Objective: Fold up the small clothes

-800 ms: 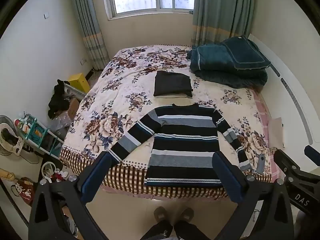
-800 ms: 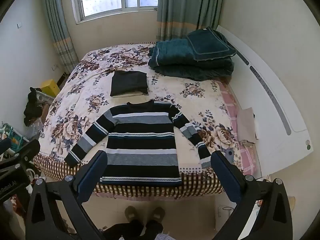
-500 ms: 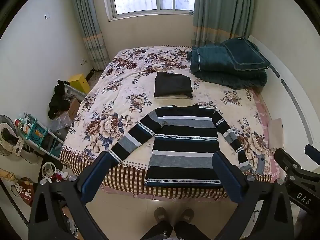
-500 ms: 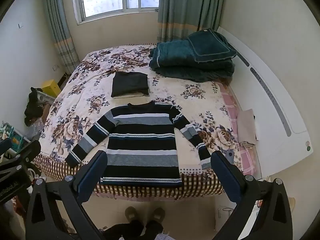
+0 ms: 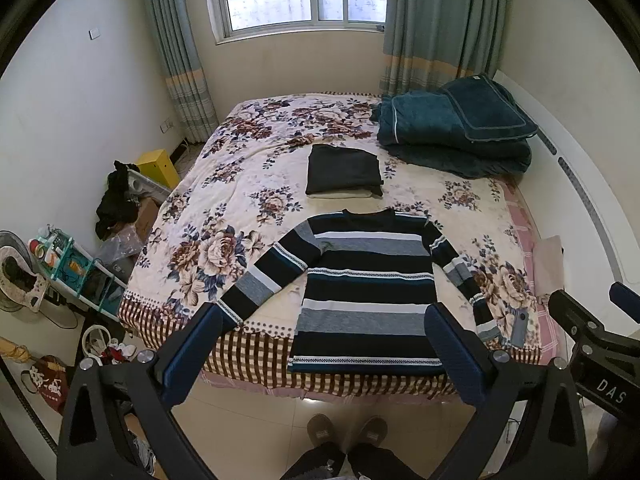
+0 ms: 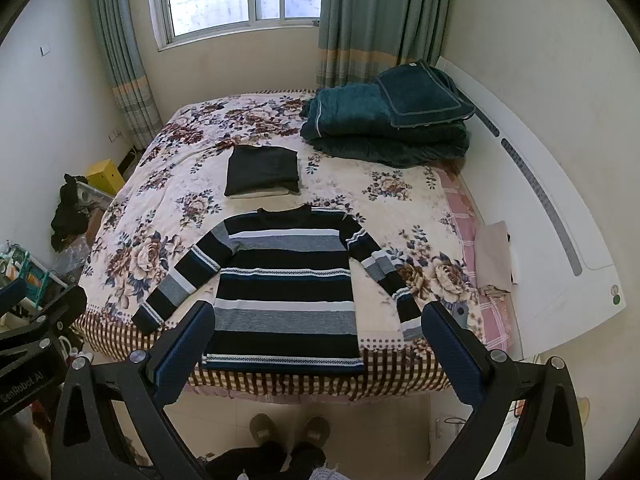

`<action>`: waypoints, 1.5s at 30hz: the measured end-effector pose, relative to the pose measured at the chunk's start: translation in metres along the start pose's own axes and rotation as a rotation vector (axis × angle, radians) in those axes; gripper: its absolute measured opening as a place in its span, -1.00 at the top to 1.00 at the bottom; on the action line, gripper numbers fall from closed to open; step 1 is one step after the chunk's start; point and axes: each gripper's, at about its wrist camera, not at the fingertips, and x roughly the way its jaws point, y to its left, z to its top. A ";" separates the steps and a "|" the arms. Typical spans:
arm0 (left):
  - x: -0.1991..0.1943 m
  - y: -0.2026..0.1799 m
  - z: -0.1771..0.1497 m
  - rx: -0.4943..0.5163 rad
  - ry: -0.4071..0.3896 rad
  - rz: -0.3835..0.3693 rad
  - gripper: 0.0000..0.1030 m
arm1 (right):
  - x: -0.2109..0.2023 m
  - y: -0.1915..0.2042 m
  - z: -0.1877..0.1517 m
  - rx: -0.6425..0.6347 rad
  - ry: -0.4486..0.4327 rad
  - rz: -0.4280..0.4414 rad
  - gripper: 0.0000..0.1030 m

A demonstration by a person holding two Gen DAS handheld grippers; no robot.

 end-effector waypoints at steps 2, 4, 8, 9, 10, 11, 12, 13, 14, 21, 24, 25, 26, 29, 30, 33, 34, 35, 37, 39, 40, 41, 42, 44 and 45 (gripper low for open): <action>-0.002 0.000 0.001 0.002 -0.004 0.002 -1.00 | -0.001 0.000 0.000 0.000 -0.001 0.000 -1.00; -0.004 0.000 0.001 0.000 -0.006 0.003 -1.00 | -0.001 -0.001 0.001 0.000 -0.001 0.001 -1.00; -0.004 -0.001 0.000 0.003 -0.007 0.002 -1.00 | -0.002 -0.002 0.000 -0.003 -0.004 0.001 -1.00; -0.004 -0.001 0.000 0.003 -0.008 0.002 -1.00 | -0.002 -0.002 -0.001 -0.003 -0.004 0.001 -1.00; -0.005 -0.001 -0.001 0.001 -0.010 0.004 -1.00 | -0.002 -0.002 -0.001 0.001 -0.005 0.004 -1.00; -0.004 -0.001 -0.001 0.001 -0.010 0.003 -1.00 | -0.002 -0.002 -0.001 0.000 -0.004 0.005 -1.00; -0.005 -0.001 0.000 0.001 -0.012 0.002 -1.00 | -0.002 -0.002 -0.002 -0.003 -0.004 0.003 -1.00; -0.007 -0.002 -0.002 0.001 -0.013 0.001 -1.00 | -0.002 -0.001 0.001 -0.002 -0.004 0.003 -1.00; -0.008 -0.001 -0.001 0.002 -0.014 0.002 -1.00 | -0.004 0.001 0.002 -0.002 -0.004 0.003 -1.00; -0.008 -0.002 -0.001 0.001 -0.018 0.003 -1.00 | -0.005 0.001 0.003 -0.001 -0.008 0.003 -1.00; -0.009 -0.003 0.000 0.001 -0.019 0.001 -1.00 | -0.006 -0.002 0.001 -0.002 -0.009 0.004 -1.00; -0.009 -0.003 0.000 0.001 -0.019 0.002 -1.00 | -0.006 -0.002 0.001 -0.002 -0.009 0.005 -1.00; -0.008 -0.003 -0.001 0.001 -0.020 0.002 -1.00 | -0.006 -0.002 0.001 0.000 -0.008 0.005 -1.00; -0.016 -0.011 0.012 0.001 -0.024 0.003 -1.00 | -0.009 -0.005 0.004 0.000 -0.007 0.009 -1.00; -0.016 -0.011 0.013 0.000 -0.024 0.002 -1.00 | -0.009 -0.005 0.004 0.001 -0.008 0.008 -1.00; -0.018 -0.013 0.016 0.001 -0.027 0.002 -1.00 | -0.009 -0.002 0.006 0.003 -0.009 0.007 -1.00; -0.018 -0.014 0.019 0.001 -0.028 0.000 -1.00 | -0.009 -0.002 0.004 0.001 -0.009 0.008 -1.00; -0.018 -0.013 0.019 0.001 -0.029 0.000 -1.00 | -0.009 -0.002 0.004 -0.001 -0.009 0.008 -1.00; -0.019 -0.015 0.021 0.002 -0.030 -0.001 -1.00 | -0.009 -0.002 0.004 0.001 -0.010 0.008 -1.00; -0.019 -0.014 0.019 0.000 -0.032 -0.001 -1.00 | -0.010 -0.001 0.006 -0.001 -0.009 0.010 -1.00; -0.019 -0.015 0.020 0.001 -0.031 -0.001 -1.00 | -0.010 -0.002 0.004 -0.001 -0.011 0.007 -1.00; -0.019 -0.014 0.018 0.000 -0.029 -0.002 -1.00 | -0.011 -0.001 0.006 0.000 -0.012 0.009 -1.00; -0.019 -0.013 0.019 -0.003 -0.026 -0.006 -1.00 | -0.010 -0.001 0.006 -0.002 -0.011 0.010 -1.00; -0.019 -0.014 0.020 -0.003 -0.025 -0.007 -1.00 | -0.011 -0.001 0.006 -0.002 -0.011 0.007 -1.00; -0.019 -0.014 0.019 -0.003 -0.025 -0.008 -1.00 | -0.011 -0.001 0.005 0.000 -0.012 0.008 -1.00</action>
